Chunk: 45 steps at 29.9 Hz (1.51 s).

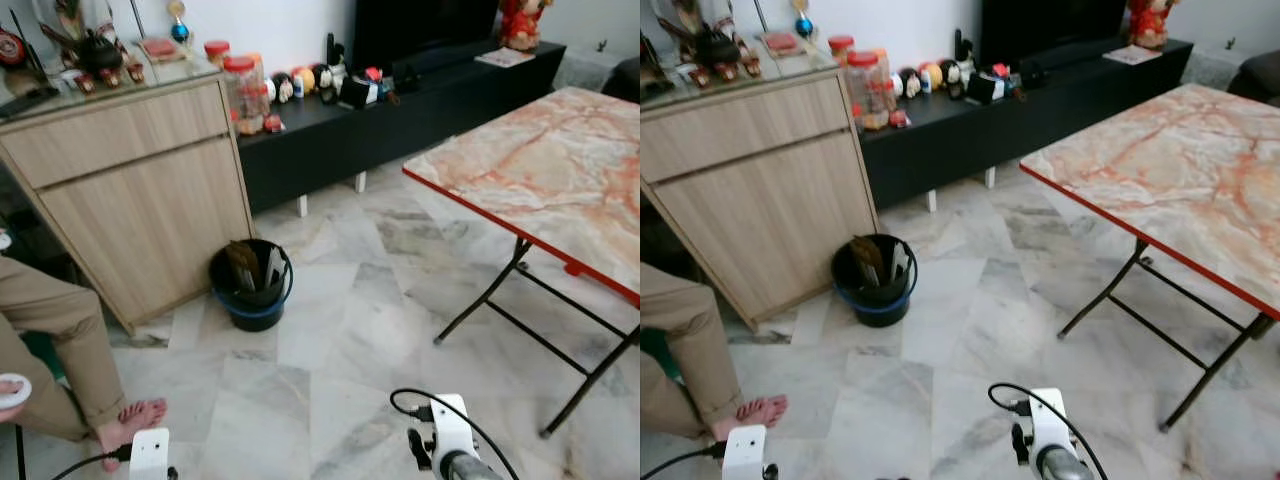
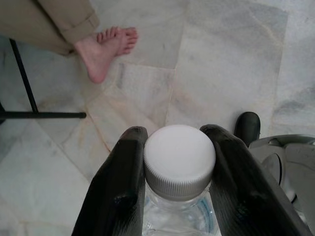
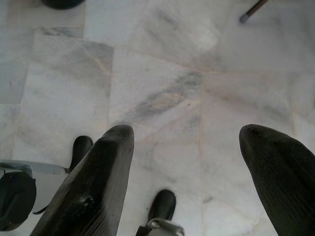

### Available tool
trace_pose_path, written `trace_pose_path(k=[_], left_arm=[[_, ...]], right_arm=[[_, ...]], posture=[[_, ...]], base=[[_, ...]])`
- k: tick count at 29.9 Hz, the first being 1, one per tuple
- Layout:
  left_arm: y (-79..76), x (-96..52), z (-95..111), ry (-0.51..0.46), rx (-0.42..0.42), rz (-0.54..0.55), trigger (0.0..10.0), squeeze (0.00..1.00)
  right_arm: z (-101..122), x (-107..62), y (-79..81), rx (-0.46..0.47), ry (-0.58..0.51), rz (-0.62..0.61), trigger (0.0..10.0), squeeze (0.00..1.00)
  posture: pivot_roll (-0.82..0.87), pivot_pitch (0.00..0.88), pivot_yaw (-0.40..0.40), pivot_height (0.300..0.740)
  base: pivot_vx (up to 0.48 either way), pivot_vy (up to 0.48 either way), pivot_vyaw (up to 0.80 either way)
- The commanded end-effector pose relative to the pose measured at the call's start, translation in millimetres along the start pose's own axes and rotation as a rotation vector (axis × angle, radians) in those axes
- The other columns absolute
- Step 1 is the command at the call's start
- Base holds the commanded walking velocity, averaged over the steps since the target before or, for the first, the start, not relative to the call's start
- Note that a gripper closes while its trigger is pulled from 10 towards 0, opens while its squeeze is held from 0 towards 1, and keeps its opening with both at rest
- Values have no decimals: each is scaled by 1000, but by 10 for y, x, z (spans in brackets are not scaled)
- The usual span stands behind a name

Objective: Picking trash to rubbish bin

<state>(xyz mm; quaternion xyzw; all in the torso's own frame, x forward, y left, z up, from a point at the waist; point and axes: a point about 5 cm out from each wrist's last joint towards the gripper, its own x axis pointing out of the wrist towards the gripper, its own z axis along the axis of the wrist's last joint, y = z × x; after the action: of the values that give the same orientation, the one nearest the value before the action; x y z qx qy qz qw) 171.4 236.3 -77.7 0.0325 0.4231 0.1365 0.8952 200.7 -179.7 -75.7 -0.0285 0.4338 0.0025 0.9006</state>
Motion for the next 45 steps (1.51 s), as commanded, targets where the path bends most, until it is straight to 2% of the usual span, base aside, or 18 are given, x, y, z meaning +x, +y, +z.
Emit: trace_pose_path(k=[1, 6, 11, 20, 24, 39, 45], left_arm=[[37, 4, 8, 2, 1, 17, 10000, 0], [43, 3, -3, 8, 17, 11, 10000, 0], [47, 6, 15, 1, 20, 7, 10000, 0], [68, -7, -34, 12, 19, 12, 10000, 0], [69, -10, -48, 16, 23, 11, 10000, 0], [46, 2, -1, 5, 21, 6, 10000, 0], [17, 4, 8, 3, 16, 3, 10000, 0]], right_arm=[[-28, -3, 3, -5, 16, 1, 10000, 0], [-44, -5, 40, -27, 18, 22, 10000, 0], [-49, -5, 61, 20, 17, 22, 10000, 0], [-74, -10, 59, -42, 24, 23, 10000, 0], [-65, -7, 64, -8, 24, 20, 10000, 0], [-26, 1, 108, -12, 13, 45, 10000, 0], [-8, 2, 77, -56, 2, 35, 10000, 0]], posture=[[83, 2, 43, 740], [66, 0, 57, 740], [69, 0, 60, 740], [71, 0, 57, 740], [71, 0, 57, 740], [79, 0, 48, 740], [79, 0, 44, 740]], base=[[0, 0, 0], [221, 0, 171], [334, 0, 173], [302, 0, 174], [308, 0, 134], [345, 0, 0], [314, 0, 233]])
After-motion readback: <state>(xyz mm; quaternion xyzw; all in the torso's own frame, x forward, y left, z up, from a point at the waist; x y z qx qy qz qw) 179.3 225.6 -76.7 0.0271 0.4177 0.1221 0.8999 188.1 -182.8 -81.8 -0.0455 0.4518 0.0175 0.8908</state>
